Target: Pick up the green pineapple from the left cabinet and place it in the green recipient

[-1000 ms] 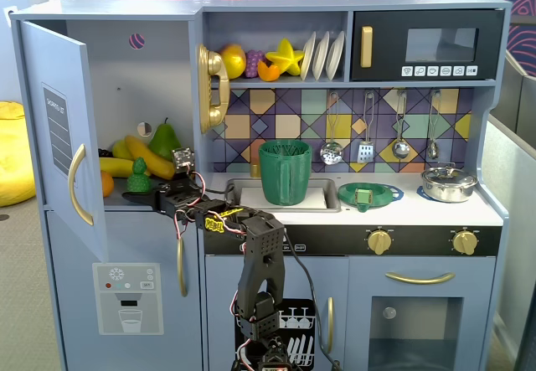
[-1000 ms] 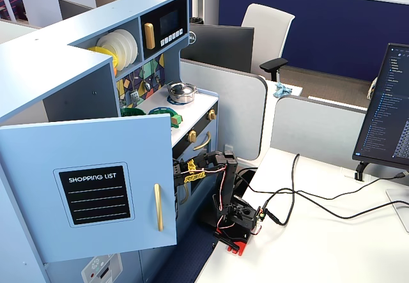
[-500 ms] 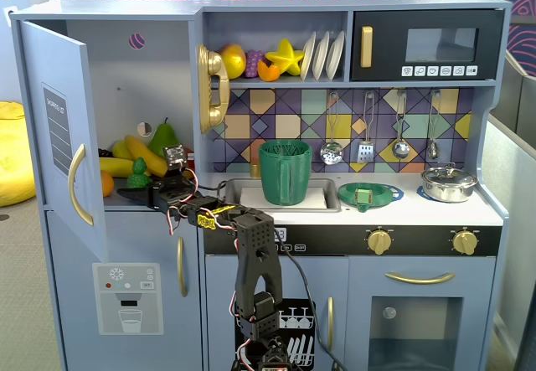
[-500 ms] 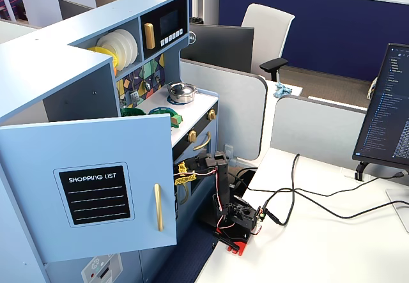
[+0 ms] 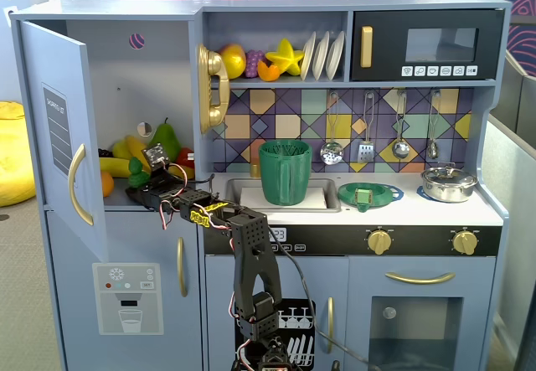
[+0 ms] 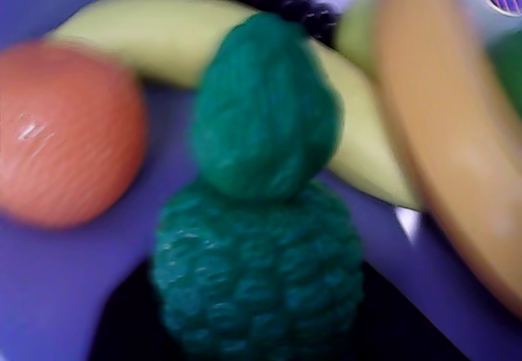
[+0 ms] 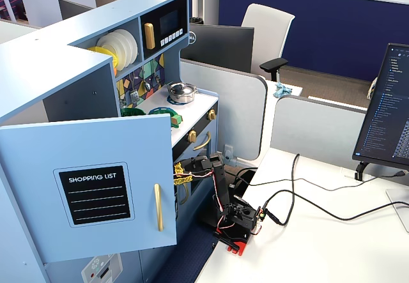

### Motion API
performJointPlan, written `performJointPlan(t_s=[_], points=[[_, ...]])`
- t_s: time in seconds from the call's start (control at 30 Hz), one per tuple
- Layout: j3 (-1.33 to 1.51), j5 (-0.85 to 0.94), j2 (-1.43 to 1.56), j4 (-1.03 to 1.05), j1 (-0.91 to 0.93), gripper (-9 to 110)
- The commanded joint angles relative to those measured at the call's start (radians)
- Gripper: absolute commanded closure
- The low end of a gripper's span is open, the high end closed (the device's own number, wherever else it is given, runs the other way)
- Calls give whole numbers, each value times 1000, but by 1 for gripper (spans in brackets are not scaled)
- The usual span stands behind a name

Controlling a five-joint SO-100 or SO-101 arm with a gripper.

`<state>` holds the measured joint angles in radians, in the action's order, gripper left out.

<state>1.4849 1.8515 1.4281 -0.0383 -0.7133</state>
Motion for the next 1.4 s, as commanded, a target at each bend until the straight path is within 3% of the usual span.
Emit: performJointPlan(t_s=[0.0, 0.23, 0.5, 0.7, 0.87, 1.03, 1.17, 1.37], points=[[58, 106, 166, 3, -23, 101], [334, 250, 615, 100, -104, 101], [649, 281, 1201, 288, -169, 101], [703, 302, 1477, 442, -57, 101], [629, 126, 1493, 502, 216, 101], [632, -153, 1379, 345, 491, 101], [637, -225, 1216, 132, 635, 101], [495, -244, 943, -21, 719, 101]])
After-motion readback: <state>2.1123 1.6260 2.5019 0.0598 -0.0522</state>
